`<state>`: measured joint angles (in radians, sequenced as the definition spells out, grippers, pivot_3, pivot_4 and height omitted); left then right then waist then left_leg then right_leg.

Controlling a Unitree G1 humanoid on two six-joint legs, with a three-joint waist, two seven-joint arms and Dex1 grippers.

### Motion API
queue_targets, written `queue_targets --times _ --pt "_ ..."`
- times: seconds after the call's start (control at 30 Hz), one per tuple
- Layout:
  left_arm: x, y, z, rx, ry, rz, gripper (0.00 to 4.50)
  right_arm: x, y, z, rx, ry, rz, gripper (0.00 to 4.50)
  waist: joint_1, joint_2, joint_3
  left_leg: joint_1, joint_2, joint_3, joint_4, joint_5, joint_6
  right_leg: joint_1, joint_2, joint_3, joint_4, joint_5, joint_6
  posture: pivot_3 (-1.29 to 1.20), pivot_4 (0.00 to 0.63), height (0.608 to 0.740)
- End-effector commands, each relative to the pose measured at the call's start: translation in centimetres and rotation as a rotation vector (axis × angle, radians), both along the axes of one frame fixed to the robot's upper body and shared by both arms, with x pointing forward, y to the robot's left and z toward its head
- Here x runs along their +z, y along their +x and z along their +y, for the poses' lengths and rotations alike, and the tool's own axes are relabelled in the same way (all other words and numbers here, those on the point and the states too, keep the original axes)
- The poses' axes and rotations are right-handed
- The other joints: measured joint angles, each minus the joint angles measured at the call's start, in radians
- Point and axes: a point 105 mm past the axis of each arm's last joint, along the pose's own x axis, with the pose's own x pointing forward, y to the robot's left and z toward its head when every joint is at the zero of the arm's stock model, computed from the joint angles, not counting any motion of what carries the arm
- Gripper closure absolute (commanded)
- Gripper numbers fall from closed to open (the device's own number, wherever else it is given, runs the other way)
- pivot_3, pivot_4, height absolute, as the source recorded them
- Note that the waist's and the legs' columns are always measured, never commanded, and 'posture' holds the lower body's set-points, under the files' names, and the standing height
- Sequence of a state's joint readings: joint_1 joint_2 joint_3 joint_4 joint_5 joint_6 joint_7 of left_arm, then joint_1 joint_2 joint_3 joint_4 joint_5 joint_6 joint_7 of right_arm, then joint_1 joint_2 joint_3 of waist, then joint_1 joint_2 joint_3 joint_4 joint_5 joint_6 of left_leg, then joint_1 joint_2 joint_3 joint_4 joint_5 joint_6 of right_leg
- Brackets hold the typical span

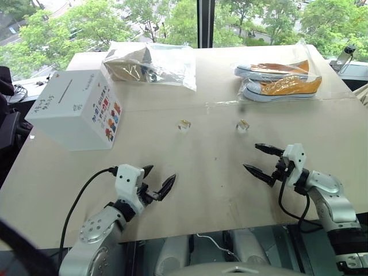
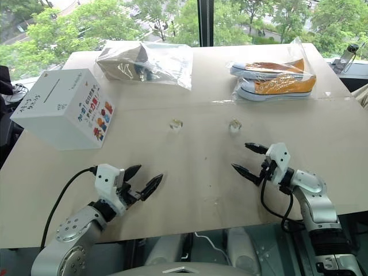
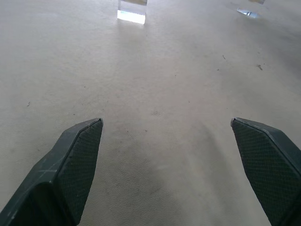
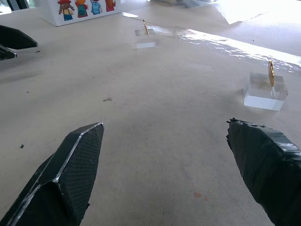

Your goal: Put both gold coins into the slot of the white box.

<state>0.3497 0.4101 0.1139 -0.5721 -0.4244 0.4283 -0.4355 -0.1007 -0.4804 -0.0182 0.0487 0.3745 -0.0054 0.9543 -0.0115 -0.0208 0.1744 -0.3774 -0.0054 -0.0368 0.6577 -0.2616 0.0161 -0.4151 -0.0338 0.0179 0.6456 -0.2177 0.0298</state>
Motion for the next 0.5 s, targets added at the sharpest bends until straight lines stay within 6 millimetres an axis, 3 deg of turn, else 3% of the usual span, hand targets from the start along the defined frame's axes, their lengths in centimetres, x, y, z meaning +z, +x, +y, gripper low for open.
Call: queue_targets --times 0.03,0.5 --pt "0.56 0.01 -0.62 -0.034 0.005 -0.04 0.05 1.1 0.31 -0.08 0.003 -0.006 -0.055 0.0 0.0 0.0 0.0 0.0 0.0 0.0 0.0 0.0 0.0 0.0 0.0 0.0 0.0 0.0 0.0 0.0 0.15 0.74" --pt "1.31 0.81 -0.79 -0.044 -0.005 -0.088 0.05 1.23 1.0 0.53 -0.016 0.003 -0.079 0.0 0.0 0.0 0.0 0.0 0.0 0.0 0.0 0.0 0.0 0.0 0.0 0.0 0.0 0.001 0.001 0.0 0.15 0.74"
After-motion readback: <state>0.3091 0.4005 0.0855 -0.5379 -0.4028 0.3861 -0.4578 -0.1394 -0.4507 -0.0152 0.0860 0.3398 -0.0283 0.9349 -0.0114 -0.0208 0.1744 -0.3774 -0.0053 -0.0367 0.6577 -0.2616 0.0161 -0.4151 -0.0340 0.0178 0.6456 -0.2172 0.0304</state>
